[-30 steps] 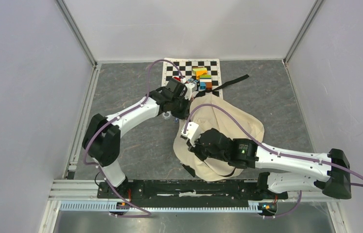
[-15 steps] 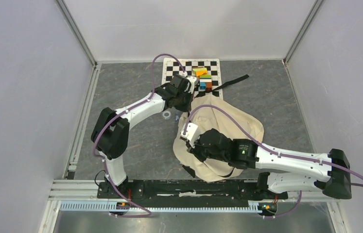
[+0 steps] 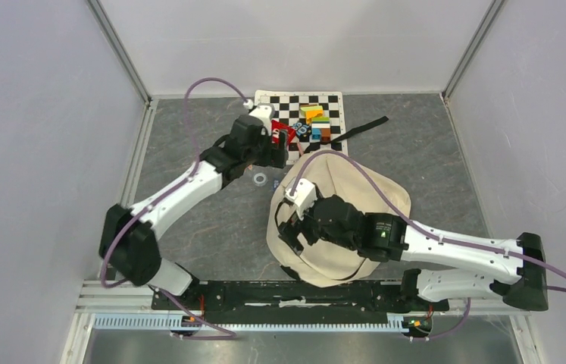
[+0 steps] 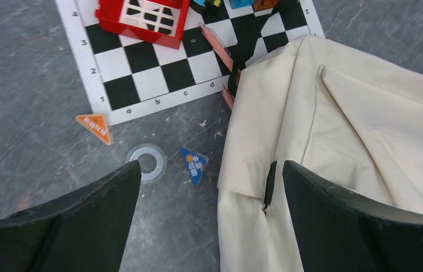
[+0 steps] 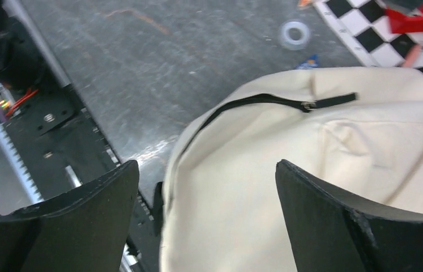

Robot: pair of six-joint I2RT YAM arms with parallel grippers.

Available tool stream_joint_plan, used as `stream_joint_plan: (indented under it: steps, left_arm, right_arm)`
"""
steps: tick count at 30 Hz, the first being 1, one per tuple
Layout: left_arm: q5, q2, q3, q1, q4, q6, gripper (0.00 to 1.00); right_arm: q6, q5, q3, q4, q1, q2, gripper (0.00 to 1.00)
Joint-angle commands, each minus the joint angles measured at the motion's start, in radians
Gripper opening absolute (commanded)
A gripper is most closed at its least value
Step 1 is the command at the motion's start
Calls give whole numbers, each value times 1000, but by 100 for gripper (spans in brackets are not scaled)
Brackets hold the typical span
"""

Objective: Pack the student bag
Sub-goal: Unzip the student bag at the center of the board.

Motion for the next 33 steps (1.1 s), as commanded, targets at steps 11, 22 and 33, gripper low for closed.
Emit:
stream_joint_plan:
  steps: [11,22,33]
  left_arm:
    - [141,-413,-391,-61,1,-423,100]
    - [33,-550,-575,-229,-53,-624,100]
    - [154,-591,-683,-249,130,-687,88]
  right_arm:
    - [74,29,-62,-191,-511,-144,98]
    - [159,-192,-272,-248,-993,-317,98]
    - [296,-308,-400,-295,-1078,-458,88]
